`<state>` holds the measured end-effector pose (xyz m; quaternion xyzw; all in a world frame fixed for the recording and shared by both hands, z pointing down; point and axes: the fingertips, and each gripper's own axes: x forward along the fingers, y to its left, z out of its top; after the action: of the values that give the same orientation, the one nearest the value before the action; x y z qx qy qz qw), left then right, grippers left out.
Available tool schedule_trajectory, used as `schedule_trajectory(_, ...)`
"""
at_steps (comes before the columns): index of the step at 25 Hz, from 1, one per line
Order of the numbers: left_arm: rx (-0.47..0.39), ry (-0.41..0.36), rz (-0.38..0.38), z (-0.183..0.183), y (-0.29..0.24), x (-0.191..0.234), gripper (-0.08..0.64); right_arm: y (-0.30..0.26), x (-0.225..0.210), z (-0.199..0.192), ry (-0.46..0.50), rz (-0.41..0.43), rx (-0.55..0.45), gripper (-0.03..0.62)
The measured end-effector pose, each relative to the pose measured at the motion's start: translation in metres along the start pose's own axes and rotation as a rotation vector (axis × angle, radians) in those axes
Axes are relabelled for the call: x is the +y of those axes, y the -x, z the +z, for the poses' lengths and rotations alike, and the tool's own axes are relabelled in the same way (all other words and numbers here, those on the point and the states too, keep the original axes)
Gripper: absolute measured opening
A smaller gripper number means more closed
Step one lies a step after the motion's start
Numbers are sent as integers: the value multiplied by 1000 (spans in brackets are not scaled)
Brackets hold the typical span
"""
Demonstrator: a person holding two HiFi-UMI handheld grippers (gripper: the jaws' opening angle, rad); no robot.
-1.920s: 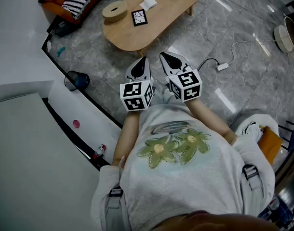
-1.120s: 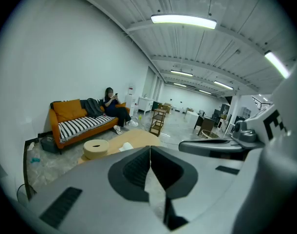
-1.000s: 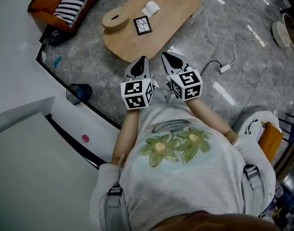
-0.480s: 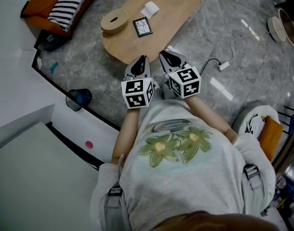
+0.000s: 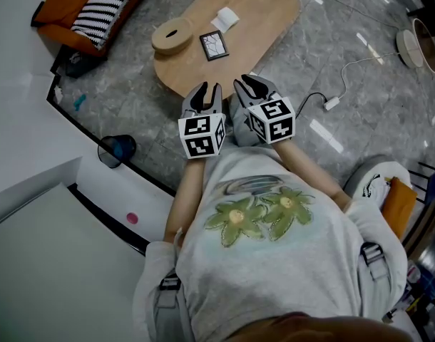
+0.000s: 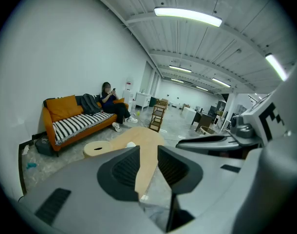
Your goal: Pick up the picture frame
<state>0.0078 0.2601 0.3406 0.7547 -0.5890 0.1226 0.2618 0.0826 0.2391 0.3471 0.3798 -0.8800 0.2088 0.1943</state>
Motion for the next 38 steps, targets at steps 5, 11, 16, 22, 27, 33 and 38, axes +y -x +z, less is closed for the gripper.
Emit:
schedule_trajectory(5,-3,6,16,10,-13,13,118,-19,-5,8,46,4,21,74)
schedule_trajectory(11,29,19,41,15,-37,30,141,-44,-13,19,119,15,36,77)
schedule_trajectory(16,48,28,55,26,-61,44,147,-69,-31,37,97,14,32,86)
schedule_trajectory(22,68,34,66,38,-92,61,149,-96,-52,47,35,29,45,107)
schedule_trajectory(27,102,35,73,41,-118,74,149,-120,-68,52,-12,64,79,106)
schedule_trajectory(33,151,37,79,41,-151,88,149,-150,-92,46,-33,64,159,106)
schedule_trajectory(38,192,39,89,42,-172,96,165,-169,-109,44,-37,69,207,77)
